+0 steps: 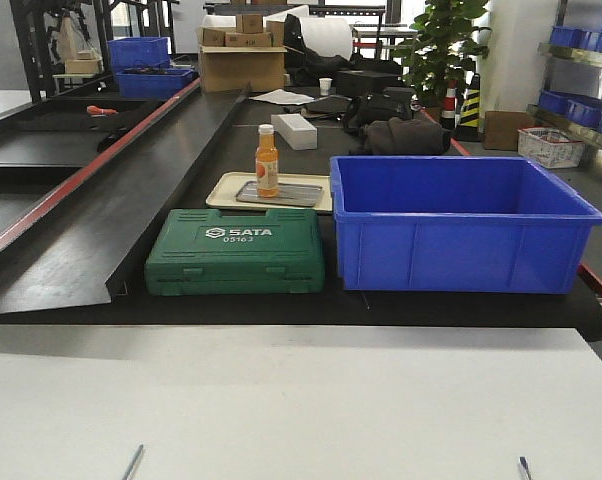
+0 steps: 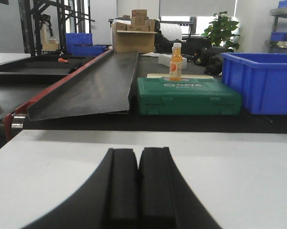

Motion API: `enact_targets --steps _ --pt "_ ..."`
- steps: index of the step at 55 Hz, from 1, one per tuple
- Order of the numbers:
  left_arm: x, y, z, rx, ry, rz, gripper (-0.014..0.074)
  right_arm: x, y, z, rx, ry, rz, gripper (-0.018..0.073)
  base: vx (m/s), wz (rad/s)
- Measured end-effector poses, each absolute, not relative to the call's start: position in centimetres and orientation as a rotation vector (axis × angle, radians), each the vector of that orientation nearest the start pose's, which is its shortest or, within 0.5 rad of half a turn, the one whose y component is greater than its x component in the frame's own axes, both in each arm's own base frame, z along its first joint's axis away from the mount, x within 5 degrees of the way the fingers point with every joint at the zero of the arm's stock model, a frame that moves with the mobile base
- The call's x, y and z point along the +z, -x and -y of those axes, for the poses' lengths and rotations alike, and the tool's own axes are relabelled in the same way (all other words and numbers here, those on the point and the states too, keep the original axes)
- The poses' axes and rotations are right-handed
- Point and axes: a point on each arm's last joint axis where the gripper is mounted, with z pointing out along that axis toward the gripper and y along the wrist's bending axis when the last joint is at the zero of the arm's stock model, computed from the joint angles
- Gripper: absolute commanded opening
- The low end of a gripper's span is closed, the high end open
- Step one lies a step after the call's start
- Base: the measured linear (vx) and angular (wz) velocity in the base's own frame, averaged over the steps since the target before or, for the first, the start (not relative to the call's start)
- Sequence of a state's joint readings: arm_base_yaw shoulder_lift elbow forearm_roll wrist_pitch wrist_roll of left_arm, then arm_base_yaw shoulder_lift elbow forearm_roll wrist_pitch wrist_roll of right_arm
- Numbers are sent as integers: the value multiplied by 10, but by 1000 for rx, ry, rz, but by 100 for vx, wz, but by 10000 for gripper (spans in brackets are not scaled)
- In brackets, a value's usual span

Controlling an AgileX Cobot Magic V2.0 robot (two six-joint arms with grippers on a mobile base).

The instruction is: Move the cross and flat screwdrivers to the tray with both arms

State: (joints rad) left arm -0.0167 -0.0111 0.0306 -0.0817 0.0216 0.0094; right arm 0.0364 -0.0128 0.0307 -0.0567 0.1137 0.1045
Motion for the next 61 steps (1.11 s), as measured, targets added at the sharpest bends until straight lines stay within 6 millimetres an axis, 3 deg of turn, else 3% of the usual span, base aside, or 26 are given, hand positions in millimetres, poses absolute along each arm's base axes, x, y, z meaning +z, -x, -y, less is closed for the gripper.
enact_targets --steps 11,21,26,30,44,54,61 --pt "227 -53 0 -105 71 -1390 -1 215 -55 -2 73 -5 -1413 -8 0 0" --pt "285 -43 0 -110 65 -1259 45 276 -52 -2 73 -4 -1323 0 0 0" --pt "309 -51 1 -108 63 -1297 97 304 -60 -2 71 -6 -1352 10 0 0" --pt "317 -67 1 -100 59 -1377 157 314 -71 -2 66 -8 -1425 27 0 0" --pt "293 -122 2 -68 46 -1675 385 289 -120 -4 51 -14 -1782 167 0 0" --pt "274 -144 3 -64 50 -1814 442 268 -145 -5 46 -15 -1942 360 0 0" --pt "262 -156 3 -62 52 -1905 466 254 -157 -6 100 -93 -2036 443 0 0"
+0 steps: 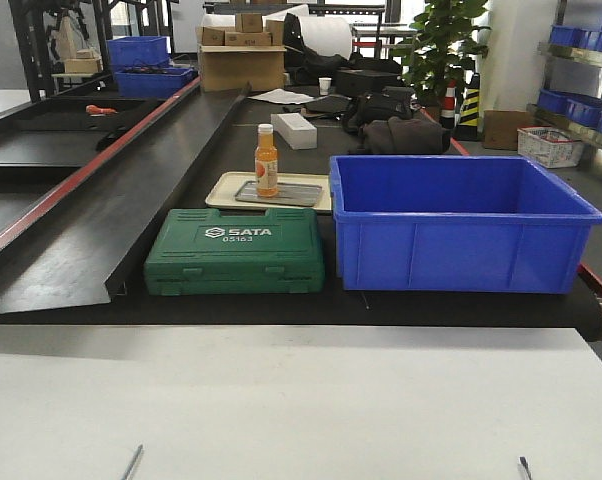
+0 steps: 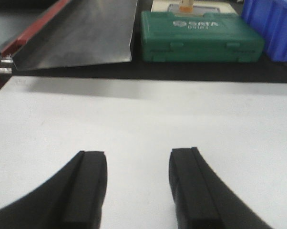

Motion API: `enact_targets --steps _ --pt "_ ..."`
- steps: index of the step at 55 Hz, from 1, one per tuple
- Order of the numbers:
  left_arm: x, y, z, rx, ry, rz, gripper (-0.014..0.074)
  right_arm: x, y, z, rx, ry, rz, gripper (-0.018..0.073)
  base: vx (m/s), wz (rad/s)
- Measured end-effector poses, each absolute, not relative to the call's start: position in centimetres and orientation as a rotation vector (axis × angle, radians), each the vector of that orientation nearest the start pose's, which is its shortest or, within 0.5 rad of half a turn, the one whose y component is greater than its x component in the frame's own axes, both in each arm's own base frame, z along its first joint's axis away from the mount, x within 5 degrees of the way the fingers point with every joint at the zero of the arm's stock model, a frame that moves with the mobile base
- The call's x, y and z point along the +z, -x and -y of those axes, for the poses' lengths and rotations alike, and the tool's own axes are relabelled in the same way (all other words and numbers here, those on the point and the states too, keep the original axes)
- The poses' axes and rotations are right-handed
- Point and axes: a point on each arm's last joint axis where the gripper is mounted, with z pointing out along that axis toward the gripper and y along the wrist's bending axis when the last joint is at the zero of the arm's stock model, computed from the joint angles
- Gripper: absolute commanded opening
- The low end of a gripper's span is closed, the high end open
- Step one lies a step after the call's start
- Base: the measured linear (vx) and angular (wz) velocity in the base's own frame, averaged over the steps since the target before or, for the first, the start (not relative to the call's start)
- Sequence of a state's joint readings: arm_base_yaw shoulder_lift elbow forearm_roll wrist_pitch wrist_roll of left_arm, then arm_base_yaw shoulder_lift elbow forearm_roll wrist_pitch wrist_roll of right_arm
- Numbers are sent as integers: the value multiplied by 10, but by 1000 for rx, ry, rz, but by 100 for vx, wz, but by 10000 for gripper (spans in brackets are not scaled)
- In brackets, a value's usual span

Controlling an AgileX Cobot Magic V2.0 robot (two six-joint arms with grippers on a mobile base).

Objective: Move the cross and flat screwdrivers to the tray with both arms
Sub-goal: 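Center each gripper over a green-handled screwdriver handle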

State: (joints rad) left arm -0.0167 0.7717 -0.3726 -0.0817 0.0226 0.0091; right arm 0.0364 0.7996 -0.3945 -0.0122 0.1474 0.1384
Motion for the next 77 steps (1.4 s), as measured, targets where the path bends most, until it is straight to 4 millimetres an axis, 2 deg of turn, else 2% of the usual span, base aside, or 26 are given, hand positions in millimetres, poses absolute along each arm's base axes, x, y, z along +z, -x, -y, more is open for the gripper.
enact_targets --steps 7,14,28,35,43,52,60,71,77 --pt "249 -174 7 -70 24 -2105 484 243 -160 -7 149 -171 -2126 458 0 0" --pt "247 -198 16 -90 -36 -2278 484 236 -158 -7 149 -181 -2205 457 0 0" --pt "246 -271 36 -100 -153 -2462 483 229 -152 -7 144 -187 -2306 457 0 0" --pt "233 -304 45 -104 -233 -2562 483 229 -152 -7 140 -183 -2308 457 0 0" --pt "204 -329 52 -120 -285 -2692 483 229 -152 -7 128 -171 -2309 457 0 0" --pt "173 -345 57 -161 -315 -2784 483 230 -153 -5 78 -117 -2290 457 0 0" --pt "149 -350 62 -227 -349 -2835 483 232 -154 -3 41 -75 -2272 457 0 0" --pt "126 -352 64 -255 -372 -2892 483 227 -150 -3 28 -76 -2336 457 0 0" --pt "121 -353 64 -249 -373 -2890 483 224 -147 -2 30 -107 -2392 457 0 0"
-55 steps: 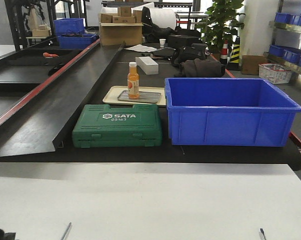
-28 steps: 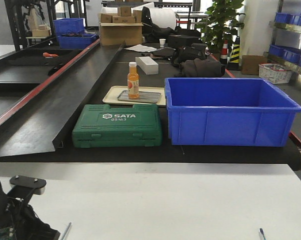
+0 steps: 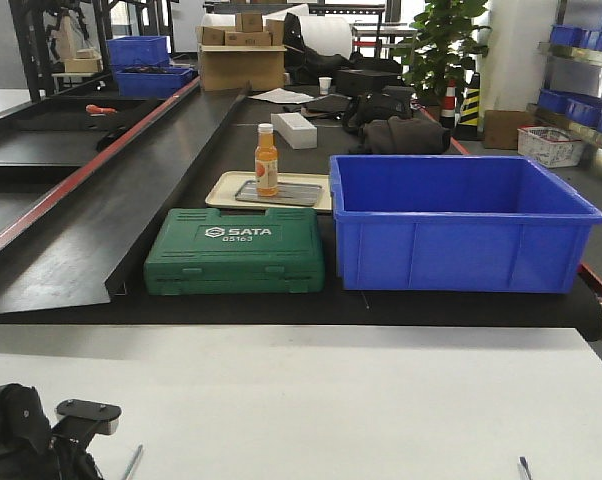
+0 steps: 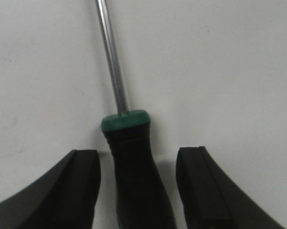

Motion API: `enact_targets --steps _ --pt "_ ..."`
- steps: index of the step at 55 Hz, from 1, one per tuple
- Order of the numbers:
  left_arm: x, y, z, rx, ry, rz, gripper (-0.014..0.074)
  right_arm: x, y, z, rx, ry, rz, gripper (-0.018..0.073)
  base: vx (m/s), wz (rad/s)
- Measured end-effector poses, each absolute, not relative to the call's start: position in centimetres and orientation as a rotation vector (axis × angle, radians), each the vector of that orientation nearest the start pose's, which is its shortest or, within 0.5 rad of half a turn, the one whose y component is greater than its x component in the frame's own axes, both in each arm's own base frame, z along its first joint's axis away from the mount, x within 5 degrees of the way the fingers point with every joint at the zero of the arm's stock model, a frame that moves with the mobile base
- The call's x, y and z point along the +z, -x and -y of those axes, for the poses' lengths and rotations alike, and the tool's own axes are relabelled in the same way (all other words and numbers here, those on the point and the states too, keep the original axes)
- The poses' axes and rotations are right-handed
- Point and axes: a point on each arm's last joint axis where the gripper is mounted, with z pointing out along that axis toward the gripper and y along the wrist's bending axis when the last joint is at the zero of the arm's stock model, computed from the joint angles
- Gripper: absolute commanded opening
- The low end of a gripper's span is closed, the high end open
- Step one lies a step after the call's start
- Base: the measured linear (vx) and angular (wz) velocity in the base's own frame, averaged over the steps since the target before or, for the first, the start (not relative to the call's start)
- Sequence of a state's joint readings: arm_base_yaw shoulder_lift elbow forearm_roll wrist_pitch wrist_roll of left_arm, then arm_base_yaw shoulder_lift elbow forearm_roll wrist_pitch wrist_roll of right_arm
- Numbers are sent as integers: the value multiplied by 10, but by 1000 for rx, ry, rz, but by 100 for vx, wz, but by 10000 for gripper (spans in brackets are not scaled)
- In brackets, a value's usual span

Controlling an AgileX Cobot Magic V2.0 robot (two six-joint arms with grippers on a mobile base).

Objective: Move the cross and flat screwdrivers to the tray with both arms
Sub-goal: 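Center each gripper over a green-handled screwdriver handle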

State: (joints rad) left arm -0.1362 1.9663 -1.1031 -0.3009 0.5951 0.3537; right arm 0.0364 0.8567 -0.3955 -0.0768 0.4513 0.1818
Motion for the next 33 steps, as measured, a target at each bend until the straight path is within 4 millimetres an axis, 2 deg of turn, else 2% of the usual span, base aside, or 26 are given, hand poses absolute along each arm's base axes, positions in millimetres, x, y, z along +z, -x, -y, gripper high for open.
enact_targets --steps 9,17,25,26,33 --pt "114 -355 64 -244 -368 -2893 483 223 -157 -2 43 -203 -2483 457 0 0" --pt "111 -357 64 -240 -370 -2889 483 223 -185 -1 4 -216 -2617 457 0 0" --pt "110 -359 64 -236 -368 -2883 483 218 -227 -1 -50 -193 -2710 457 0 0" --pt "110 -359 64 -236 -369 -2883 483 207 -270 -1 -72 -179 -2758 457 0 0" --pt "110 -359 64 -236 -369 -2883 483 195 -300 -1 -91 -164 -2789 457 0 0"
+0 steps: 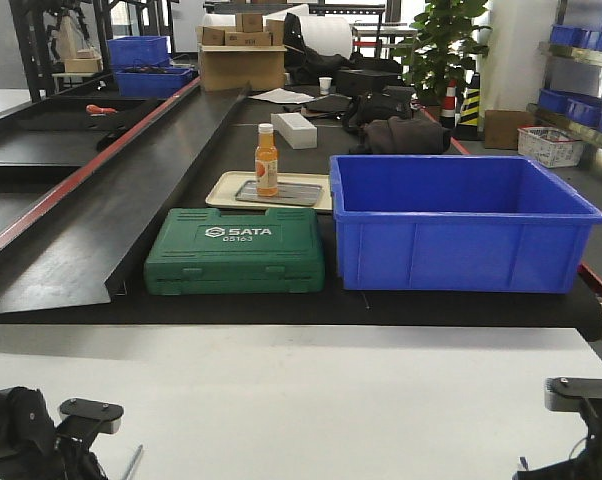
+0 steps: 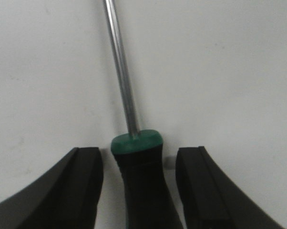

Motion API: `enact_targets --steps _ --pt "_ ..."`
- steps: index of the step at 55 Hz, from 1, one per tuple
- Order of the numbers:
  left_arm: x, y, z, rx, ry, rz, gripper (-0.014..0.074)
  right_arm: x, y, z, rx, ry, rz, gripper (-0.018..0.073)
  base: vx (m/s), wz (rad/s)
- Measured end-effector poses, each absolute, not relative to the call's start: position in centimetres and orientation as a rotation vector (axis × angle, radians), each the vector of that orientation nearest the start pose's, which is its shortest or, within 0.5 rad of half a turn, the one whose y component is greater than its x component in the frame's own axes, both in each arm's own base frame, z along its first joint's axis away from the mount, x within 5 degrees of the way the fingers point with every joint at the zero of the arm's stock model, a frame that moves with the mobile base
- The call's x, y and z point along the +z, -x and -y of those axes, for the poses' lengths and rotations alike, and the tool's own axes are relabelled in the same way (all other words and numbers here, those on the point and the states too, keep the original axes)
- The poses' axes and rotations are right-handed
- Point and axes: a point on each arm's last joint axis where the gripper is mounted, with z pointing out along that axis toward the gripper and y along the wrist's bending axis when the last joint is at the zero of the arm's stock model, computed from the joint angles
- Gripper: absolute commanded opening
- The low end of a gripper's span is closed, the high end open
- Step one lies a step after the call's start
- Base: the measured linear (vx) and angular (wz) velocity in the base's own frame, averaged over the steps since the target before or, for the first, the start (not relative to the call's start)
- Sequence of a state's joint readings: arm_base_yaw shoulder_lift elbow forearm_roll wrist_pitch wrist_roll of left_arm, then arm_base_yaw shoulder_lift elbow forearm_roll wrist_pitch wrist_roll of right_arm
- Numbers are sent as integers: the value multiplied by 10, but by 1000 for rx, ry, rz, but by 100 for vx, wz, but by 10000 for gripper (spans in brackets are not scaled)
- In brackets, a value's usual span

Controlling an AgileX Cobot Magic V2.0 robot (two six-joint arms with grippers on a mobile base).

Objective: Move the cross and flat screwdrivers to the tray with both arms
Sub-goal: 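Center each gripper over a green-handled screwdriver handle, then close both grippers on the screwdriver handles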

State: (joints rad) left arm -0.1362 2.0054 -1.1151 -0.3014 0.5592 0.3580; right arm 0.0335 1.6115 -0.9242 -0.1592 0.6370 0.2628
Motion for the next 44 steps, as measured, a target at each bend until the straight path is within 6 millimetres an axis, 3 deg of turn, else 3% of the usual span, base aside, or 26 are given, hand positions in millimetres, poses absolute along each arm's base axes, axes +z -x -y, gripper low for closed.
enact_targets --steps 14,35,44 --pt "110 -359 64 -236 -369 -2883 483 158 -333 -2 -117 -158 -2891 457 0 0" --pt "110 -359 64 -236 -369 -2882 483 114 -338 -2 -137 -179 -3012 454 0 0" --pt "110 -359 64 -236 -369 -2882 483 113 -341 -2 -131 -183 -3004 383 0 0"
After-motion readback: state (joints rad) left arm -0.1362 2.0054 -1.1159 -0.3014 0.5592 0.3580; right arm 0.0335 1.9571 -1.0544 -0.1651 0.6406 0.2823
